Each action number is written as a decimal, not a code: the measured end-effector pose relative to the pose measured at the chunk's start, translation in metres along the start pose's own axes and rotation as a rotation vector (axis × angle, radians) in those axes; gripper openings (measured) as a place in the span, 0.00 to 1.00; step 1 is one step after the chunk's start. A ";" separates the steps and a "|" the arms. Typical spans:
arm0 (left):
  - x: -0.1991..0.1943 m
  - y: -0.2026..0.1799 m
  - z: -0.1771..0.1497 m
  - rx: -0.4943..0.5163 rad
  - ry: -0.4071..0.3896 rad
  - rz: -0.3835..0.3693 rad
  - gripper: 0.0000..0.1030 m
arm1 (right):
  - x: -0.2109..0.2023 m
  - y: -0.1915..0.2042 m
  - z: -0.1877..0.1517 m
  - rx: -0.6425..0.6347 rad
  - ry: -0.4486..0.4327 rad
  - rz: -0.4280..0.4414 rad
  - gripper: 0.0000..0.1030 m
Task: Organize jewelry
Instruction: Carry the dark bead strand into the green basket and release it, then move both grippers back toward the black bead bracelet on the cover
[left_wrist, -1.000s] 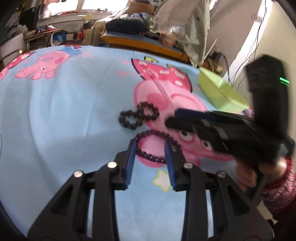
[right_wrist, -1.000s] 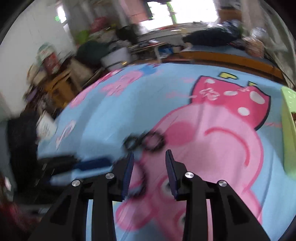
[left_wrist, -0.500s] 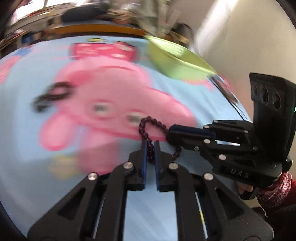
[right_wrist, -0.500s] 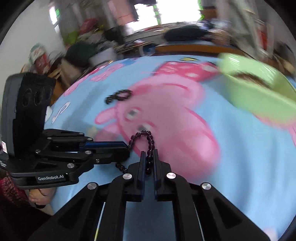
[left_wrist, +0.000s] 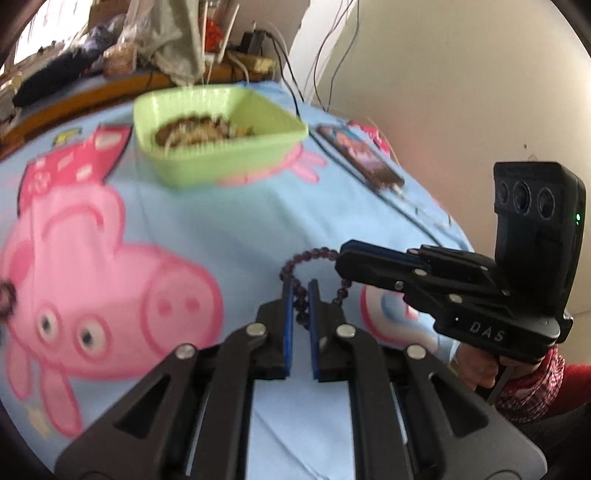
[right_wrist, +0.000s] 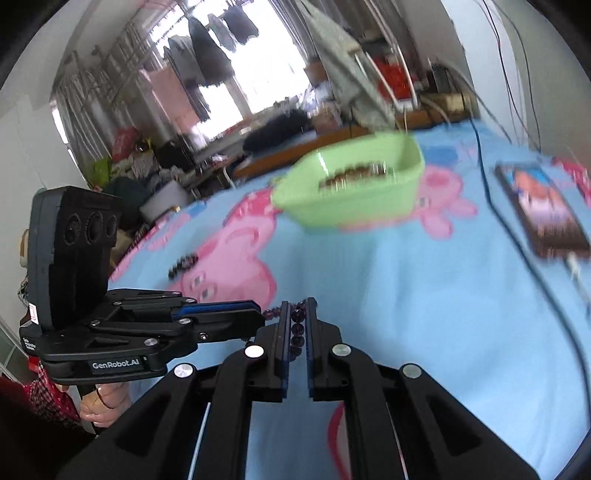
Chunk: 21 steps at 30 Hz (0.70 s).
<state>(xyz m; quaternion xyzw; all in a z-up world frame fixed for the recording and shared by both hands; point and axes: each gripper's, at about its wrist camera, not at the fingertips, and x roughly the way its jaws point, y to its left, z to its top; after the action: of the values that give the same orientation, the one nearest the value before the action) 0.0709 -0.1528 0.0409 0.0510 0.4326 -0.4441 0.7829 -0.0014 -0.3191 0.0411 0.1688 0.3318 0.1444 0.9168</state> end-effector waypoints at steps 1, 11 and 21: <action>-0.003 0.001 0.012 0.008 -0.021 0.009 0.07 | -0.001 0.000 0.010 -0.014 -0.026 0.001 0.00; -0.007 0.029 0.110 -0.021 -0.152 0.091 0.07 | 0.011 -0.010 0.098 -0.093 -0.205 -0.041 0.00; 0.013 0.066 0.101 -0.149 -0.138 0.118 0.11 | 0.036 -0.046 0.075 0.060 -0.213 -0.087 0.00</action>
<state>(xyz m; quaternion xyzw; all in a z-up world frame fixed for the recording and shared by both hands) 0.1865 -0.1684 0.0744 -0.0124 0.4057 -0.3662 0.8374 0.0812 -0.3626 0.0564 0.1960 0.2436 0.0757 0.9468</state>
